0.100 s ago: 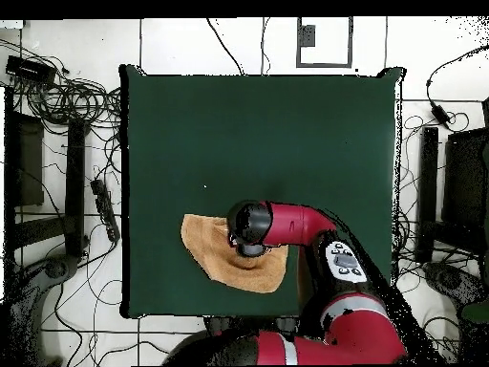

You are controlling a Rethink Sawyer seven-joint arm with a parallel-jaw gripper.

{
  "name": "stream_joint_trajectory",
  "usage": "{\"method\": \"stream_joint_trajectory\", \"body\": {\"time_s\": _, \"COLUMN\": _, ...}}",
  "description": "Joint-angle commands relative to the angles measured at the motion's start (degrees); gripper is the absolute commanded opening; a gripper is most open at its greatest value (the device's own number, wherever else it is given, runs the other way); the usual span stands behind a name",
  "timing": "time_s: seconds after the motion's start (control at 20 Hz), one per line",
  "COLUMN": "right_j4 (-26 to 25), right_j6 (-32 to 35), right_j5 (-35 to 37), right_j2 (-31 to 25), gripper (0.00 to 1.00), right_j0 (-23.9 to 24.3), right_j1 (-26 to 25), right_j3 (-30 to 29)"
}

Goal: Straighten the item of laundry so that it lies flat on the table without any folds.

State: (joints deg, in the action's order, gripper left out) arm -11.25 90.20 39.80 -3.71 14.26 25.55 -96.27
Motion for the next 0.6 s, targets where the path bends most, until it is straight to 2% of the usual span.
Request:
{"method": "stream_joint_trajectory", "body": {"time_s": 0.05, "right_j4": -3.80, "right_j6": -5.33, "right_j5": 1.38, "right_j2": -6.91, "gripper": 0.00, "right_j0": 0.42, "right_j1": -1.62, "right_j3": 8.04}}
{"method": "stream_joint_trajectory", "body": {"time_s": 0.6, "right_j4": -6.61, "right_j6": -5.58, "right_j5": 1.28, "right_j2": -8.31, "gripper": 0.00, "right_j0": 1.87, "right_j1": -1.92, "right_j3": 8.32}}
